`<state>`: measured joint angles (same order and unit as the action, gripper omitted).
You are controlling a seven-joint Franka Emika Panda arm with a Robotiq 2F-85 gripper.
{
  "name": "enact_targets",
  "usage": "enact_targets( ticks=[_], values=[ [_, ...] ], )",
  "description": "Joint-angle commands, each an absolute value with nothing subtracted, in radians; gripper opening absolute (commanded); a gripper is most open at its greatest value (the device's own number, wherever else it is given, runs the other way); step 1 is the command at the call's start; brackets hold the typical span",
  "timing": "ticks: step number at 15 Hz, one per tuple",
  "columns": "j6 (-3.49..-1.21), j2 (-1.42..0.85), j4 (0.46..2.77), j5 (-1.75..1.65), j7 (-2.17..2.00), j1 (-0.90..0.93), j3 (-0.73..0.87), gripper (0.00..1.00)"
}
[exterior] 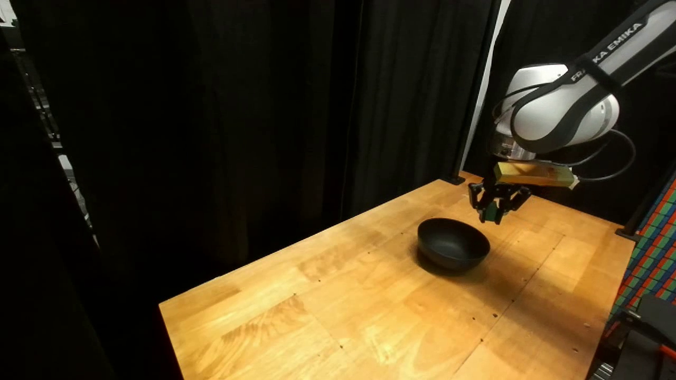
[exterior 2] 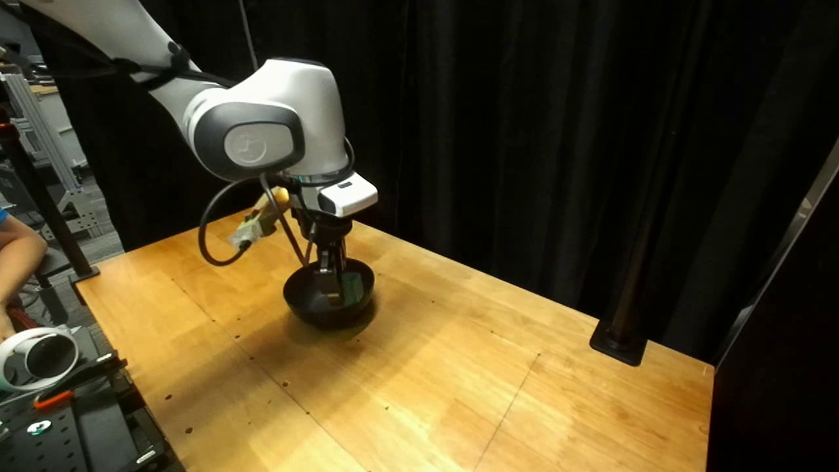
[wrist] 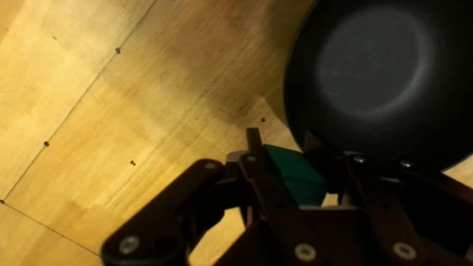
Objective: Put the block into the bowl.
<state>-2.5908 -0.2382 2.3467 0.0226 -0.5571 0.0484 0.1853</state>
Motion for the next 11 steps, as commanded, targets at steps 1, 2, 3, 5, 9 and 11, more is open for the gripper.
enact_targets(
  ticks=[1,2,3,5,9,11],
  values=[
    [-2.512,-0.117,2.410,0.114,-0.454,0.030,0.100,0.11],
    [-2.497,-0.108,2.413,0.154,-0.426,0.028,0.080,0.60],
    [-2.497,-0.105,2.418,0.200,-0.392,0.026,0.060,0.62],
    [-2.521,-0.106,2.425,0.264,-0.347,0.027,0.033,0.77],
    [-2.426,-0.104,2.399,0.277,-0.358,0.019,0.034,1.00],
    [-2.281,-0.088,2.386,0.262,-0.371,-0.002,0.052,1.00]
  ],
)
